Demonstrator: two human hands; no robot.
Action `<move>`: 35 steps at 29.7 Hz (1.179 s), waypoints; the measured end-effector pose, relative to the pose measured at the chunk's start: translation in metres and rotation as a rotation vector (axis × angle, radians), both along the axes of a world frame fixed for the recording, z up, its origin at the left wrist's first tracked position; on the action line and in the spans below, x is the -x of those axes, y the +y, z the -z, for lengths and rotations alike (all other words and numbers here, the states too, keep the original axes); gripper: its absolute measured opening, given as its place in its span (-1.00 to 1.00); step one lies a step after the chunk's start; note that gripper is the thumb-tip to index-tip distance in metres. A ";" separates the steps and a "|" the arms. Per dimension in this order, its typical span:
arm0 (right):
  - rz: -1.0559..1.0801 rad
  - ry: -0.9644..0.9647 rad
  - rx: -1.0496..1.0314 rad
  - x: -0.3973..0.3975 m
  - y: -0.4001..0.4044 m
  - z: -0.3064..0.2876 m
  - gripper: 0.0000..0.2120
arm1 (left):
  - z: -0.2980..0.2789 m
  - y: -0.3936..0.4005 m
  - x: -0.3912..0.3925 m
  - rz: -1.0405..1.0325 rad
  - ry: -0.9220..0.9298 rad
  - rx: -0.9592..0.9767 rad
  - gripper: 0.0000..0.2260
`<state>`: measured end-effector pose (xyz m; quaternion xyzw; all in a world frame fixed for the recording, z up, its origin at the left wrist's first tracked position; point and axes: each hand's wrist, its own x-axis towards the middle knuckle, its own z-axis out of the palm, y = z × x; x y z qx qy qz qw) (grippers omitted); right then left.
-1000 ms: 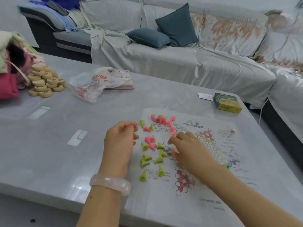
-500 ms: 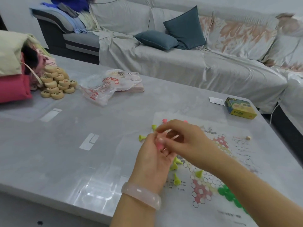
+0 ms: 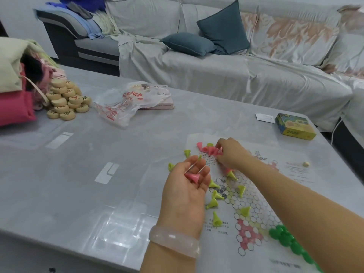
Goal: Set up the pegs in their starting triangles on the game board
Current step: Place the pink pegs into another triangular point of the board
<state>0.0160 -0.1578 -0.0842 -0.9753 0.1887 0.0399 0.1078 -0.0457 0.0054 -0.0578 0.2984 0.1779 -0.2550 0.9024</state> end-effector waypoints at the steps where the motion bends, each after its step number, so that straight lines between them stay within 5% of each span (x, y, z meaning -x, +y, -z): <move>1: -0.003 -0.019 -0.006 0.000 -0.001 0.001 -0.80 | 0.000 -0.002 0.000 -0.001 0.004 0.010 -0.83; 4: 0.020 -0.077 -0.107 0.003 -0.007 0.001 -0.84 | -0.001 -0.007 0.000 0.005 0.019 0.033 -0.83; 10: 0.010 -0.397 -0.715 0.052 0.005 -0.054 -0.96 | 0.009 -0.020 0.004 0.088 0.065 0.047 -0.83; 15: -0.358 -0.471 -0.445 0.111 0.041 -0.051 -0.91 | 0.004 -0.026 0.016 0.308 0.093 0.265 -0.79; 21: -0.413 -0.499 -0.304 0.137 0.028 -0.031 -0.82 | 0.011 -0.049 0.037 0.321 0.074 0.255 -0.85; 35: -0.042 -0.559 -0.338 0.169 -0.019 -0.024 -0.89 | 0.002 -0.093 0.063 0.438 -0.130 0.063 -0.59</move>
